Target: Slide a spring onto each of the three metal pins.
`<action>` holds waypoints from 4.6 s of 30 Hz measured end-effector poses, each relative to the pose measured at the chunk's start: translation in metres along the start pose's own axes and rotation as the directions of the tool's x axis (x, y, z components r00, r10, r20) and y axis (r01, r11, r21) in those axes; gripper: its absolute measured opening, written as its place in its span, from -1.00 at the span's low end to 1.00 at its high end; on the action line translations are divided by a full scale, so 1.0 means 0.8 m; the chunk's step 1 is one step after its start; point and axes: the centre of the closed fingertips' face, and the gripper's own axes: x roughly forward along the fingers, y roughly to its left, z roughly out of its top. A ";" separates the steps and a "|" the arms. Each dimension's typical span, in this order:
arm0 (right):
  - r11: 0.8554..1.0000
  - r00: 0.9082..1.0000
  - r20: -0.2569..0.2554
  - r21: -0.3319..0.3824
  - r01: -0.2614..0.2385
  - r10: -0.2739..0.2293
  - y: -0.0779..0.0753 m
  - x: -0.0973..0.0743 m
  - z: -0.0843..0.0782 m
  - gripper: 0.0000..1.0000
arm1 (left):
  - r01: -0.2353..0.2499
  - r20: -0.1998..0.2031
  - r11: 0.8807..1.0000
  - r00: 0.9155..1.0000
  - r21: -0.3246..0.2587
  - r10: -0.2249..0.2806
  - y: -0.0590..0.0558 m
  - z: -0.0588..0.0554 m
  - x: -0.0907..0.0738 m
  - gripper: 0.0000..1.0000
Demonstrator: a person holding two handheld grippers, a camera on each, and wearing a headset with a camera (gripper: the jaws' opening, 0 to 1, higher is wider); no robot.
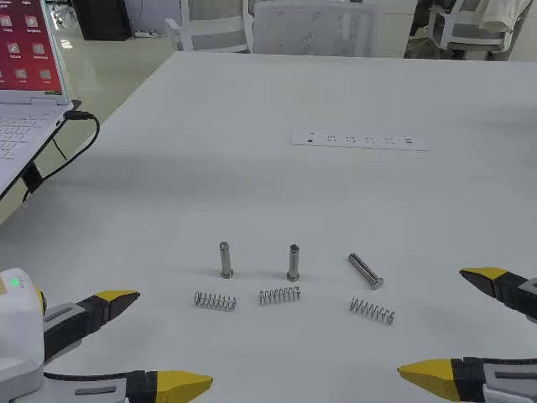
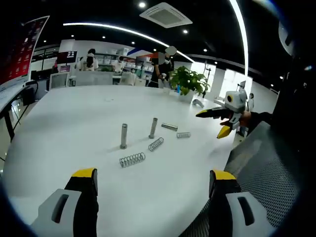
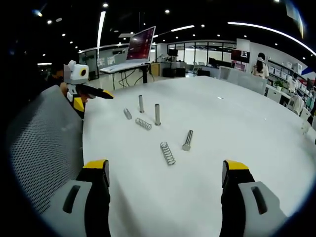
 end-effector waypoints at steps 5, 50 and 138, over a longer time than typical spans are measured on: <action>1.000 1.000 -0.003 -0.001 0.000 0.000 0.001 0.000 -0.001 0.90 | 0.007 -0.003 1.000 1.000 0.003 -0.007 -0.001 0.000 0.001 0.81; 1.000 1.000 -0.024 0.001 -0.009 0.009 0.005 0.005 -0.003 0.89 | 0.007 0.000 1.000 1.000 0.002 -0.007 -0.001 0.001 0.000 0.81; 0.989 0.989 -0.150 -0.146 -0.025 0.003 -0.060 0.106 0.068 0.48 | -0.011 0.010 1.000 1.000 0.005 0.011 0.002 0.003 -0.004 0.75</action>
